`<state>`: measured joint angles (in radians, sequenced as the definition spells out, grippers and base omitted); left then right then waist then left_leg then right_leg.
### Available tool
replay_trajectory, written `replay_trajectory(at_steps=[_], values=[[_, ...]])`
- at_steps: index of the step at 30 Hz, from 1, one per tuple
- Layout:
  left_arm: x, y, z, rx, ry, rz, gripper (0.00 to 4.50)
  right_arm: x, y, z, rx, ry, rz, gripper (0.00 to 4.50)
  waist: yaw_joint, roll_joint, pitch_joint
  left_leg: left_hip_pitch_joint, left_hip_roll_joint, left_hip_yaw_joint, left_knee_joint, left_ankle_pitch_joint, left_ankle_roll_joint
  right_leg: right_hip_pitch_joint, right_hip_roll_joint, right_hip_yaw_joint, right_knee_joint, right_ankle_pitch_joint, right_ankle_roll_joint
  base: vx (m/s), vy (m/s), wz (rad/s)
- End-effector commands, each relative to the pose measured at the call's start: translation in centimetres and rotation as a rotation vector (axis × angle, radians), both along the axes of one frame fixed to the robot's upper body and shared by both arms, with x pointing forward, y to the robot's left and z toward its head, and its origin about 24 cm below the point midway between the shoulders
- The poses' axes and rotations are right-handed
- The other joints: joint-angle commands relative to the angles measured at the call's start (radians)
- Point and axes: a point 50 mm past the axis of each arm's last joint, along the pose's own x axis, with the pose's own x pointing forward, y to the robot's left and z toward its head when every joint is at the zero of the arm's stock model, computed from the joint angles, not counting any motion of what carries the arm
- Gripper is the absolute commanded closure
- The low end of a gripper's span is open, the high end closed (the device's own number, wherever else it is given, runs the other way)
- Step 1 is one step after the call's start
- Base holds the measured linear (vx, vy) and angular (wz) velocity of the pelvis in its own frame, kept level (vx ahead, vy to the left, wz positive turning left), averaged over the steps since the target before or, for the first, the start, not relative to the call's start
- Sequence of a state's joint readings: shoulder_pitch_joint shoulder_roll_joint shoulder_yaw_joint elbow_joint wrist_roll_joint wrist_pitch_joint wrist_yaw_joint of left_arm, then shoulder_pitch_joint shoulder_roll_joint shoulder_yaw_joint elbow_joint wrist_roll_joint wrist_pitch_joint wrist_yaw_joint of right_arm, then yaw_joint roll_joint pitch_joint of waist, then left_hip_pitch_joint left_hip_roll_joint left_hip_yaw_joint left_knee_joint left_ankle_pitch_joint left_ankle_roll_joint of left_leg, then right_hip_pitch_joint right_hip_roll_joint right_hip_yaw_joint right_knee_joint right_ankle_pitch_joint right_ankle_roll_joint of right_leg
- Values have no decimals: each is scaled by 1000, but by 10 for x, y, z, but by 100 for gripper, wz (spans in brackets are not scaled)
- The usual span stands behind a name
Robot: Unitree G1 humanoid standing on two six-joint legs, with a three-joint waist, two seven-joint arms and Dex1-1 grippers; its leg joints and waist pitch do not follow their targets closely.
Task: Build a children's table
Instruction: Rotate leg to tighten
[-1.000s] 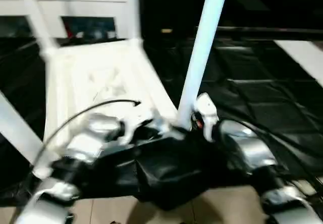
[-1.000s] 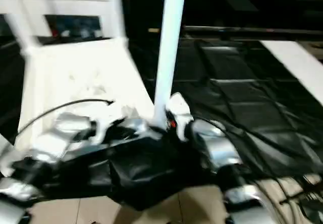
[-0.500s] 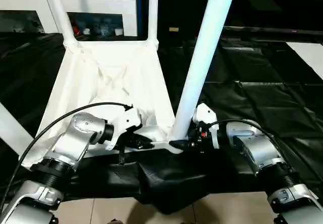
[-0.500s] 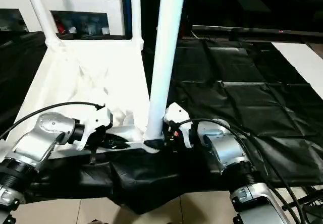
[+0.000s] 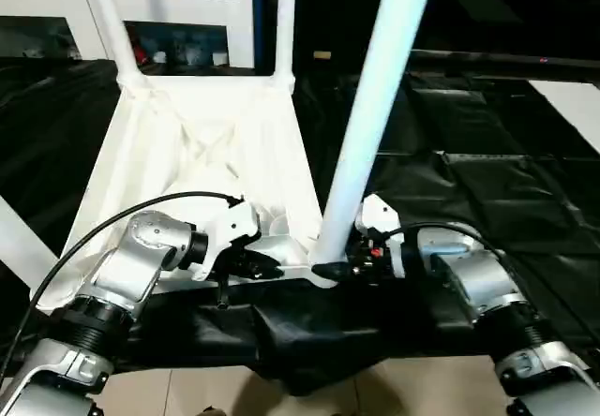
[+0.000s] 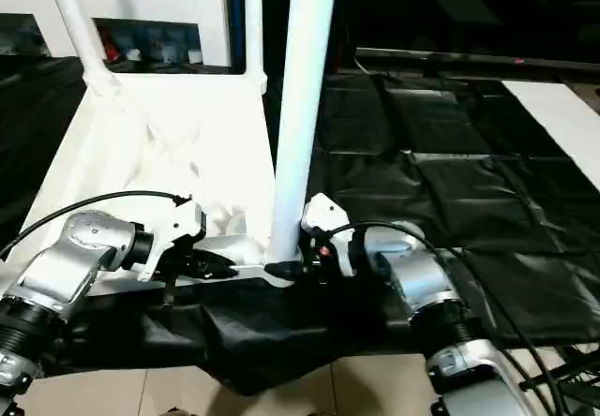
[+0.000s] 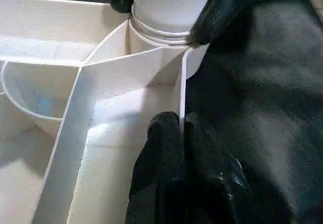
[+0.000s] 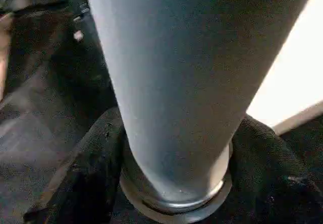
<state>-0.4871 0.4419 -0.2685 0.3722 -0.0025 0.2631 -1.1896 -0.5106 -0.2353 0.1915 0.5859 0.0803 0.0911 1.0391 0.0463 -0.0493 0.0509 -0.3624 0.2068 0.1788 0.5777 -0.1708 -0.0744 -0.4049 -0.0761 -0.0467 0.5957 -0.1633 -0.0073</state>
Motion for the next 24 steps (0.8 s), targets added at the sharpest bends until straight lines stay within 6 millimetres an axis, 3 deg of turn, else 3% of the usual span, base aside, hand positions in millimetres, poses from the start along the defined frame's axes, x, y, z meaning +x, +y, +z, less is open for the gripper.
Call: replay_trajectory(at_steps=[1, 3, 6, 10, 11, 12, 13, 15, 20, 24], values=[[5, -17, -2, -15, -18, 29, 450, 7, 8, -2, -3, -20, -114, 181, -2, 4, -53, 16, 19, -3, -71, -313, -19, 33, -55, 33, -76, -399, -180, 0, 0, 0], [10, -27, -2, -33, -38, 79, 450, 10, 14, -7, 12, -10, -212, 181, -10, 2, -53, 14, 19, -8, -73, -341, -32, 33, -57, 31, -82, -467, -147, -26, 0, -1], [20, -56, 0, -72, -65, 153, 450, 14, 36, -15, 29, 16, -411, 181, -22, 1, -52, 15, 13, -14, -71, -376, -39, 26, -57, 26, -97, -572, -99, 0, 0, 0], [21, -72, -2, -66, -77, 176, 450, 15, 54, -16, 23, 7, -466, 181, -23, 3, -52, 20, 11, -15, -68, -397, -30, 18, -56, 23, -107, -601, -80, 0, 0, 0], [21, -74, -3, -61, -79, 176, 450, 14, 59, -15, 32, 8, -458, 181, -23, 8, -51, 21, 11, -16, -69, -410, -27, 16, -54, 23, -110, -601, -78, 0, 0, 0], [21, -76, -3, -57, -80, 172, 450, 13, 63, -14, 33, -2, -442, 181, -24, 7, -51, 19, 11, -16, -69, -415, -26, 17, -54, 21, -110, -601, -77, 0, 0, 0], [20, -78, -4, -54, -81, 163, 450, 11, 69, -12, 38, -16, -410, 125, -24, 8, -52, 18, 11, -17, -70, -418, -25, 18, -53, 21, -109, -591, -76, 0, 0, 0], [18, -77, -6, -52, -74, 151, 450, 10, 72, -10, 82, 5, -382, 111, -23, 10, -53, 17, 13, -17, -72, -421, -22, 18, -53, 23, -106, -563, -86, 0, 0, 0], [16, -66, -6, -44, -68, 128, 450, 11, 61, -6, 93, -2, -344, 64, -25, 7, -54, 14, 14, -16, -75, -421, -16, 22, -52, 25, -100, -514, -108, 0, 0, 0], [14, -56, -5, -44, -60, 90, 450, 12, 50, -2, 71, -46, -298, 40, -24, 7, -57, 8, 16, -13, -75, -373, -6, 28, -53, 30, -90, -434, -137, 0, 0, 0]])
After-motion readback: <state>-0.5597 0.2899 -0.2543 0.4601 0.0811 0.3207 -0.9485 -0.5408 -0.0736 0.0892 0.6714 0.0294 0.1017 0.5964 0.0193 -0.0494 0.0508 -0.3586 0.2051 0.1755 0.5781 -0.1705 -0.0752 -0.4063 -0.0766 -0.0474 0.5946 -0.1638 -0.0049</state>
